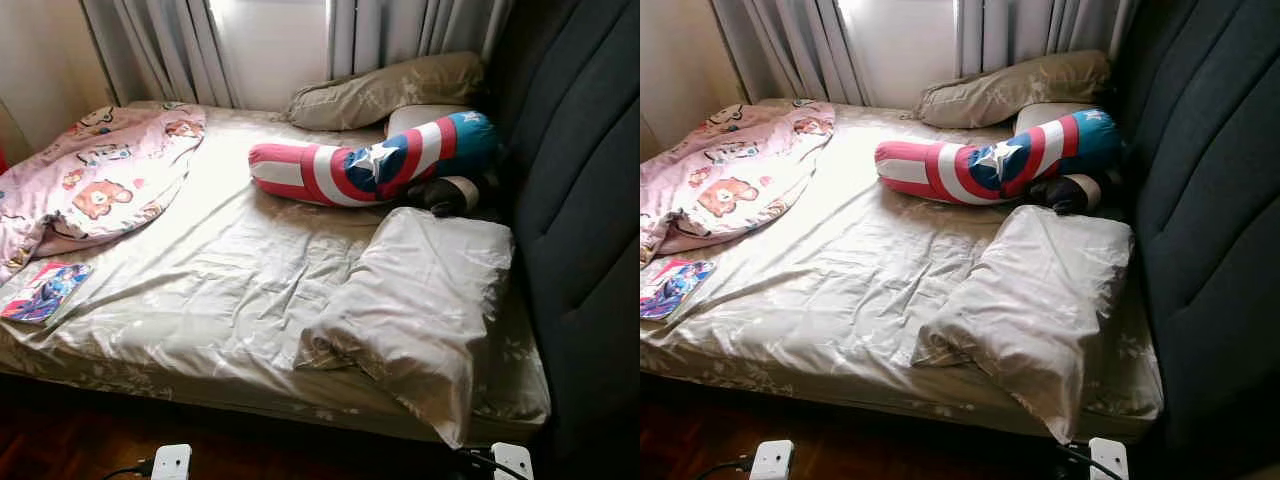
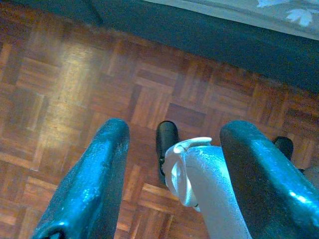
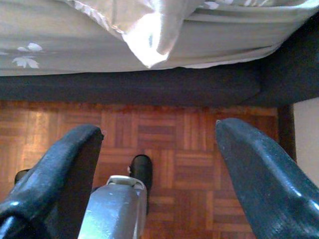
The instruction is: Clean up the room
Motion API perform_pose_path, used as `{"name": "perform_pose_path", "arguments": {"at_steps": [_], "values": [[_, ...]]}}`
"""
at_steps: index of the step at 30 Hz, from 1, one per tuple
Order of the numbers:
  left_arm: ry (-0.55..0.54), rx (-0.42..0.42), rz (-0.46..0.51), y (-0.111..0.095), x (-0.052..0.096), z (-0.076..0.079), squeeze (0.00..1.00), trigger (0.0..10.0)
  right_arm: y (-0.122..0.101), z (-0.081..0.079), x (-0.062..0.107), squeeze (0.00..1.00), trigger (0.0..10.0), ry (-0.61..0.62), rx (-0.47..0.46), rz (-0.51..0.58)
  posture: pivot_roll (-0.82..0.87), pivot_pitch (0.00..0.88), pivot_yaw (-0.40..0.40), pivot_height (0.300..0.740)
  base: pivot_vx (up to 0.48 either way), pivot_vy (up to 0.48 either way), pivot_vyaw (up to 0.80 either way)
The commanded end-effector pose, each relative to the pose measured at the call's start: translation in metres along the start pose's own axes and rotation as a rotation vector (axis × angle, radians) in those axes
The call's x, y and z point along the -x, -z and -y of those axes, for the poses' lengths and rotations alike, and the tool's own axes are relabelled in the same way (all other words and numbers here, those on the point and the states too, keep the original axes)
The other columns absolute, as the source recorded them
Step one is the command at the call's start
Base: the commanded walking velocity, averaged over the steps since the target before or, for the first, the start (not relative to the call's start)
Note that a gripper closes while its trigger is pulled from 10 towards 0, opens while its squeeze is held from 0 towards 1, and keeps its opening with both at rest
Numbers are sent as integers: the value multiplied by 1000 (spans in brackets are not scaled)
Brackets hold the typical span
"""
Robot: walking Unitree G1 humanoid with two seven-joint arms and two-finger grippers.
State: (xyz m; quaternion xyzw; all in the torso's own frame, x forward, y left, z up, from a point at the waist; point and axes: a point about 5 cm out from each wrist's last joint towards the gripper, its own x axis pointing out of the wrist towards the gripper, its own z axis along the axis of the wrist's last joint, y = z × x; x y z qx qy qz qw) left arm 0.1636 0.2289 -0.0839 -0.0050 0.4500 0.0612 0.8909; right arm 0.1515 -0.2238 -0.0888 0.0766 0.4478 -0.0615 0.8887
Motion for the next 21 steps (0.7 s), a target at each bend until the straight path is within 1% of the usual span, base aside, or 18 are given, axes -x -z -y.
{"name": "perform_pose_path", "arguments": {"at_steps": [1,13,21], "values": [[5,10,-12,1,0,0,0,10000,-2,1,0,0,10000,4,-5,3,82,0,-32,736,281,0,0],[10,20,-6,1,0,2,0,10000,-4,3,0,0,10000,-4,6,6,84,0,-46,736,330,0,0],[11,22,-6,1,0,3,0,10000,-5,4,0,0,10000,4,-5,10,80,0,-48,736,359,0,0]]}}
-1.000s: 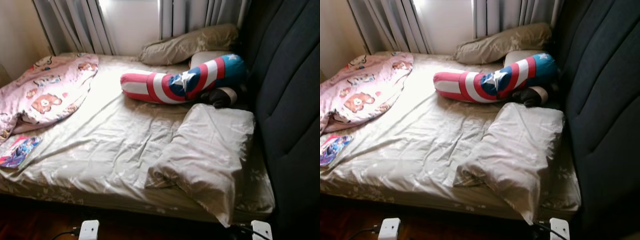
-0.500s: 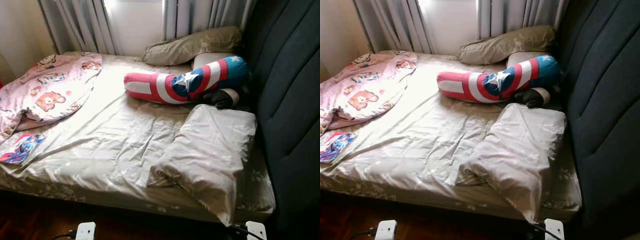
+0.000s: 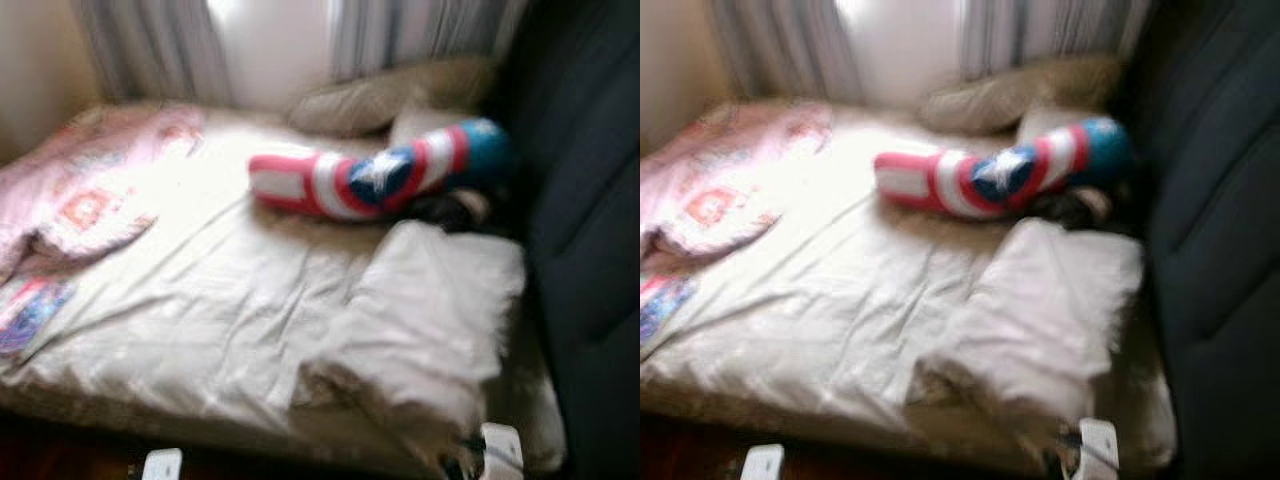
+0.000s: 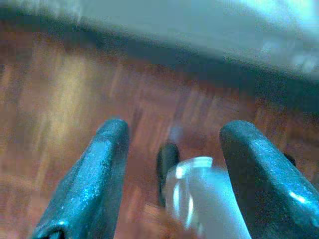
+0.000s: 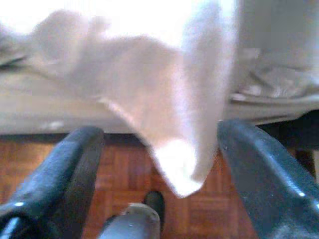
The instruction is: Clean up the room
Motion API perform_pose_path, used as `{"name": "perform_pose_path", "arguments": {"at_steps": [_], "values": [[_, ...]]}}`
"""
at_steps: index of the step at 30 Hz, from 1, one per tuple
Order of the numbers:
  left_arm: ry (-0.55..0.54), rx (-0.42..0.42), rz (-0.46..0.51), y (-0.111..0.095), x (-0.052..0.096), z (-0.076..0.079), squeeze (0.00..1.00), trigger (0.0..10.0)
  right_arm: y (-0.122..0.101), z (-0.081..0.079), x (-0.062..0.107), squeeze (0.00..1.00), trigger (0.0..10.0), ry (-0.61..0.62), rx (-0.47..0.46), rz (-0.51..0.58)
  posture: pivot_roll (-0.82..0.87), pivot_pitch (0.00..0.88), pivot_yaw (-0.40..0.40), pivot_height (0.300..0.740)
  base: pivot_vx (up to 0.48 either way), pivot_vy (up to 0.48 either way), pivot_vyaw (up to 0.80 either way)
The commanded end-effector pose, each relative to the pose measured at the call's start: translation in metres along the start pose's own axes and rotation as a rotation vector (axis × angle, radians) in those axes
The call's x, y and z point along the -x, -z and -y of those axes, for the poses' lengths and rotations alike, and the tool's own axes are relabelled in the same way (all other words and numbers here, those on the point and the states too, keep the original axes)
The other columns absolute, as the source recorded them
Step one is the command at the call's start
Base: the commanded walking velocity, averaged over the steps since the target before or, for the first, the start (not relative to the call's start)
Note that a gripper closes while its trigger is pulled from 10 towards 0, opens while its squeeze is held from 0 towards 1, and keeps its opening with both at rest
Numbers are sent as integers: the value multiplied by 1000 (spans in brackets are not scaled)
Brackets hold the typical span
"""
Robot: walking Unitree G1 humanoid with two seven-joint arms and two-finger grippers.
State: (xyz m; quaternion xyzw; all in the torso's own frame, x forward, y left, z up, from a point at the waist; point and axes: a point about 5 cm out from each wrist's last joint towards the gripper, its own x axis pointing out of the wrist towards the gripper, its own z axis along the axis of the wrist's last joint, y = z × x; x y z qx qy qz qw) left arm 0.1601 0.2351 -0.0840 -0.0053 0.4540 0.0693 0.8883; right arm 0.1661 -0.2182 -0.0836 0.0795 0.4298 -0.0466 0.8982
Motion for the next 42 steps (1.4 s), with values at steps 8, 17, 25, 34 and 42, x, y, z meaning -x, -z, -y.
{"name": "perform_pose_path", "arguments": {"at_steps": [8,17,25,34,42], "values": [[32,30,17,-3,-2,11,0,10000,8,14,5,0,10000,41,-8,-20,82,0,-49,736,208,0,0],[33,32,24,-3,-1,10,0,10000,9,14,6,0,10000,73,-45,0,84,0,-45,736,0,0,0],[33,31,24,-3,-1,9,0,10000,9,14,6,0,10000,78,-49,2,83,0,-41,736,0,0,-630],[2,59,77,-7,0,5,0,10000,5,8,6,0,10000,34,-107,78,88,17,-23,736,0,0,-136],[-7,60,135,-13,1,-2,0,10000,0,0,5,0,10000,-33,-43,136,108,72,7,736,0,0,0]]}}
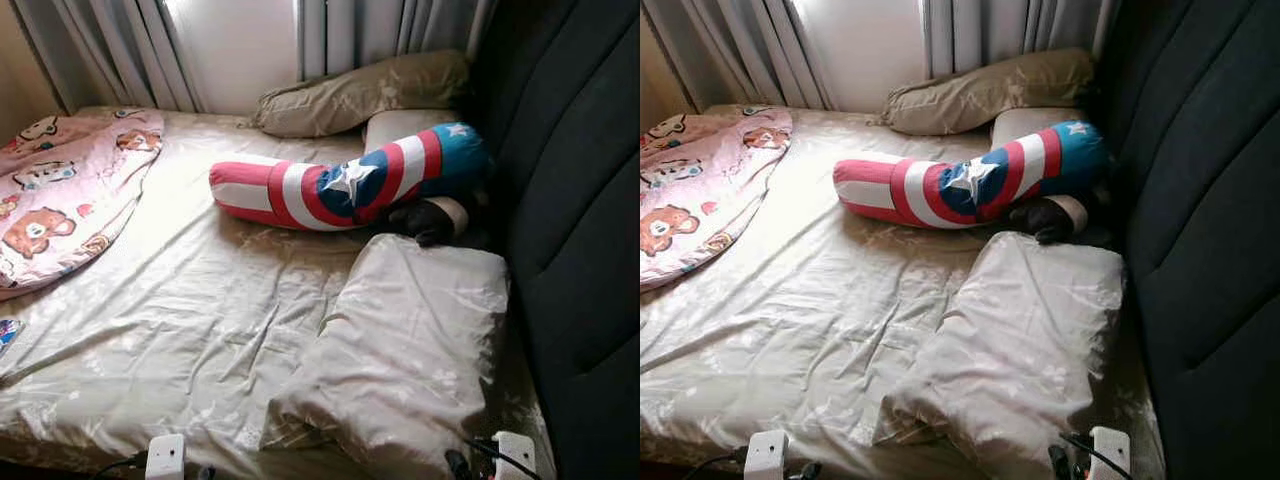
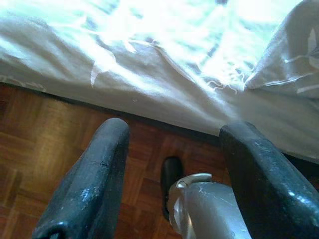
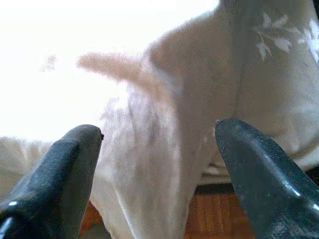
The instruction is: Clean up the room
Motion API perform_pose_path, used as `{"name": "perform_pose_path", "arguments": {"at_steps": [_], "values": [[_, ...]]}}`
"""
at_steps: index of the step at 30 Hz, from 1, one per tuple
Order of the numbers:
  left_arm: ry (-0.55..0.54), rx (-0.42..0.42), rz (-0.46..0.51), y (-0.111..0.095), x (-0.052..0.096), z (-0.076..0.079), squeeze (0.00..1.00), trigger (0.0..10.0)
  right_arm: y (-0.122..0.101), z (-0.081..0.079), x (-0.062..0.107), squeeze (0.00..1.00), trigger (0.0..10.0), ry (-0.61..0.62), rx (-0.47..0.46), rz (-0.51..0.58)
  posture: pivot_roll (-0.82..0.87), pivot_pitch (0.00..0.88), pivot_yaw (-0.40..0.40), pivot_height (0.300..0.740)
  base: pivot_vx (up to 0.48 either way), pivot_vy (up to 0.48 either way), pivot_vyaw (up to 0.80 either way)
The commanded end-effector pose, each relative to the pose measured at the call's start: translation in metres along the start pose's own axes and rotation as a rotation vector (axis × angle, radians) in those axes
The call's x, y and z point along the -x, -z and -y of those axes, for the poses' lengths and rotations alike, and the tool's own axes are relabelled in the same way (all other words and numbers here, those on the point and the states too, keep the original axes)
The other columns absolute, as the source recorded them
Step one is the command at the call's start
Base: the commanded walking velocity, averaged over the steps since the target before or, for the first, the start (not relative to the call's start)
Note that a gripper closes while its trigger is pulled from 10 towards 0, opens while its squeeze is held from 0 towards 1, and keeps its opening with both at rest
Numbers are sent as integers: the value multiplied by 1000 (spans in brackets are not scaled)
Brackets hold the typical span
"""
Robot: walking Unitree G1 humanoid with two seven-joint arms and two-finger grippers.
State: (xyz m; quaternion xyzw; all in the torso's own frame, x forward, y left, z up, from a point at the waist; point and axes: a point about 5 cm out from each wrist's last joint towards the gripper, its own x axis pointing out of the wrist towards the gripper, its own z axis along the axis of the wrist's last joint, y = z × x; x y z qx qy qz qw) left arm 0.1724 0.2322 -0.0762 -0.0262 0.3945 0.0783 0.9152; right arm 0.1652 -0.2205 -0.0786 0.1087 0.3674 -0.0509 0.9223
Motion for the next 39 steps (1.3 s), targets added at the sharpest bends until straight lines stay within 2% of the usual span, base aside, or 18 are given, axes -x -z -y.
{"name": "perform_pose_path", "arguments": {"at_steps": [1,3,4,5,7,11,13,15,21,23,24,26,27,28,30,34,39], "values": [[-15,6,8,1,2,-7,0,10000,2,-2,1,0,10000,-4,15,5,108,72,7,736,0,0,0],[28,-17,201,-43,-6,2,0,10000,4,-2,2,0,10000,17,27,15,127,100,27,736,0,0,0],[50,-28,321,-70,-8,6,0,10000,-11,-15,-8,0,10000,12,29,42,132,107,32,736,0,0,0],[53,-38,356,-79,-8,5,0,10000,-33,-31,-20,0,10000,12,37,65,139,121,43,736,0,0,0],[57,-59,423,-95,-6,1,0,10000,-67,-53,-33,0,10000,24,29,121,142,141,68,736,0,0,0],[81,-84,506,-115,-3,0,0,10000,-80,-52,-34,0,10000,47,-56,180,177,176,96,736,0,0,0],[86,-87,519,-119,-2,0,0,10000,-83,-51,-34,0,10000,49,-64,187,177,176,96,736,0,0,0],[111,-96,580,-130,2,2,0,10000,-89,-47,-35,0,10000,80,-67,201,191,197,106,736,0,0,0],[127,-99,635,-137,7,4,0,10000,-104,-37,-35,0,10000,153,-81,242,173,210,95,736,0,0,0],[129,-131,665,-142,10,6,0,10000,-108,-31,-34,0,10000,175,-78,253,171,216,87,736,0,0,0],[128,-167,687,-145,12,7,0,10000,-107,-24,-33,0,10000,211,-48,237,168,218,83,736,0,0,0],[125,-188,700,-147,14,7,0,10000,-105,-18,-31,0,10000,243,-34,228,167,218,82,736,0,0,0],[125,-212,722,-152,17,6,0,10000,-104,-10,-29,0,10000,283,-50,237,164,216,78,736,0,0,0],[125,-212,722,-152,17,6,0,10000,-104,-10,-29,0,10000,283,-50,237,164,216,78,736,0,0,0],[117,-228,751,-162,22,1,0,10000,-103,0,-25,0,10000,325,-71,263,154,212,73,736,0,0,0],[112,-228,762,-170,23,-1,0,10000,-95,3,-24,0,10000,331,-77,242,145,206,72,736,0,0,0],[114,-188,802,-186,27,3,0,10000,-68,-5,-23,0,10000,300,-134,163,145,198,78,736,0,0,0]]}}
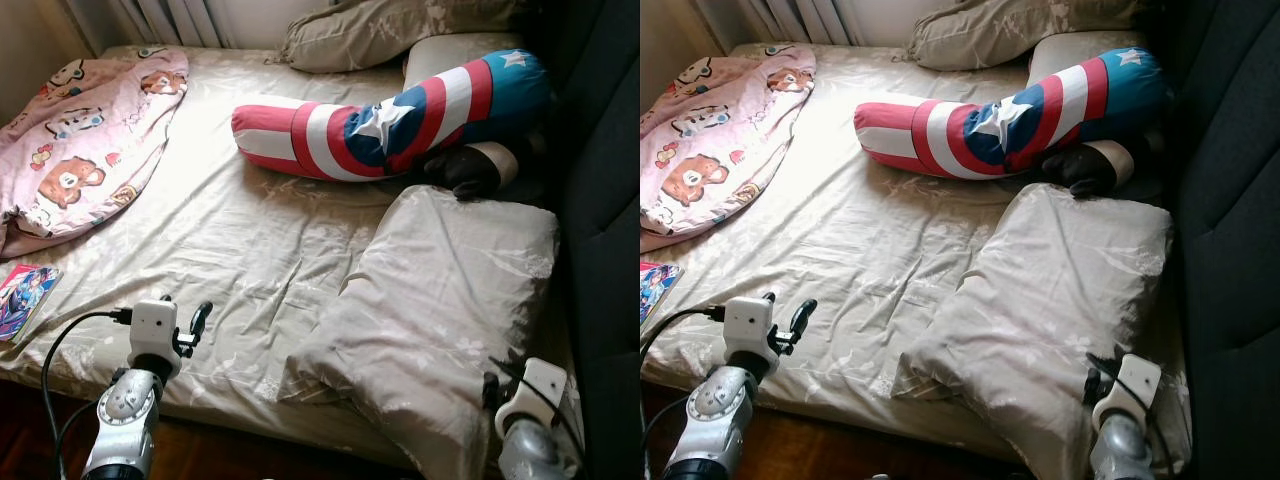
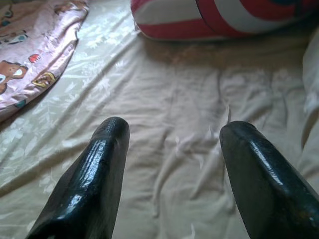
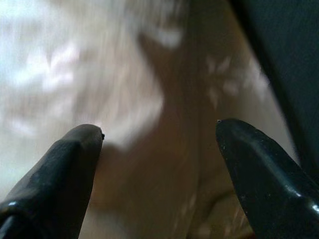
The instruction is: Clean up the room
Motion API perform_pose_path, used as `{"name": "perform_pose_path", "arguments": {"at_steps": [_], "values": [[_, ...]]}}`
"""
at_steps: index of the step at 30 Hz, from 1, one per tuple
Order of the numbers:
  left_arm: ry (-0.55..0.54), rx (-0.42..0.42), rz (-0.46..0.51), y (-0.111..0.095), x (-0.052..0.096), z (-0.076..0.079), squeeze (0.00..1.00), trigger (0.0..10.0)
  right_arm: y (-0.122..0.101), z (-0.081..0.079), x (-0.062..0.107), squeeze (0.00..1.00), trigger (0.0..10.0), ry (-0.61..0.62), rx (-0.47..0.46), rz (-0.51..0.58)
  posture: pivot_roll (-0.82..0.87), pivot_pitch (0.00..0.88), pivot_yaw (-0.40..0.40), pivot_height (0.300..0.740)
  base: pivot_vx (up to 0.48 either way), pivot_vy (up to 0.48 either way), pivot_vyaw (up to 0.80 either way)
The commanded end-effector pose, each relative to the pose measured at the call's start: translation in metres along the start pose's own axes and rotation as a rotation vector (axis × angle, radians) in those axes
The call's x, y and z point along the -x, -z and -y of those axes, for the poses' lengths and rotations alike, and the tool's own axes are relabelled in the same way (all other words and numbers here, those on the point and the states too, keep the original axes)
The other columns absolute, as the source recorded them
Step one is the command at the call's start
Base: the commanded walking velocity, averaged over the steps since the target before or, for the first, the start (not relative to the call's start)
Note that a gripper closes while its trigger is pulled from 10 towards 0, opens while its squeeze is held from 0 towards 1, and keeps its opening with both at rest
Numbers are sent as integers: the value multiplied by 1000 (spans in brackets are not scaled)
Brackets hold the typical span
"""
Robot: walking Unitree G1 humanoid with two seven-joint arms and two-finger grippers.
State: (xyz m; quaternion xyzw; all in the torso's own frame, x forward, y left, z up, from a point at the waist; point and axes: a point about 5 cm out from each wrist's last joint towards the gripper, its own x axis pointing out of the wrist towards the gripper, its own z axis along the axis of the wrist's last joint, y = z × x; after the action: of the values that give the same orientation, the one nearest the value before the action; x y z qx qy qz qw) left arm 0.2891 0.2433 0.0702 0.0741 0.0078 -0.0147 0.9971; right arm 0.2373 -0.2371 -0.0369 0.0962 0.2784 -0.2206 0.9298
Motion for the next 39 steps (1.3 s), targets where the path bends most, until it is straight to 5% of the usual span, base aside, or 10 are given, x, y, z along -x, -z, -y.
{"name": "perform_pose_path", "arguments": {"at_steps": [1,13,25,34,37,39], "values": [[-14,11,1,-3,1,-3,0,10000,16,0,5,0,10000,-2,-22,-56,149,199,83,736,0,0,0],[-15,49,52,-31,1,-16,0,10000,43,-8,16,0,10000,6,-114,-155,211,254,157,736,0,0,0],[49,-3,60,-51,5,-20,0,10000,71,-15,27,0,10000,-54,-216,-308,252,290,218,736,0,0,0],[66,-9,56,-60,6,-19,0,10000,96,-29,42,0,10000,-156,-152,-450,268,303,225,736,0,0,0],[80,-9,56,-63,6,-16,0,10000,101,-32,45,0,0,-162,-131,-469,274,306,231,736,0,0,0],[84,-9,58,-65,6,-15,0,10000,102,-34,46,0,0,-169,-141,-470,279,308,234,736,0,0,0]]}}
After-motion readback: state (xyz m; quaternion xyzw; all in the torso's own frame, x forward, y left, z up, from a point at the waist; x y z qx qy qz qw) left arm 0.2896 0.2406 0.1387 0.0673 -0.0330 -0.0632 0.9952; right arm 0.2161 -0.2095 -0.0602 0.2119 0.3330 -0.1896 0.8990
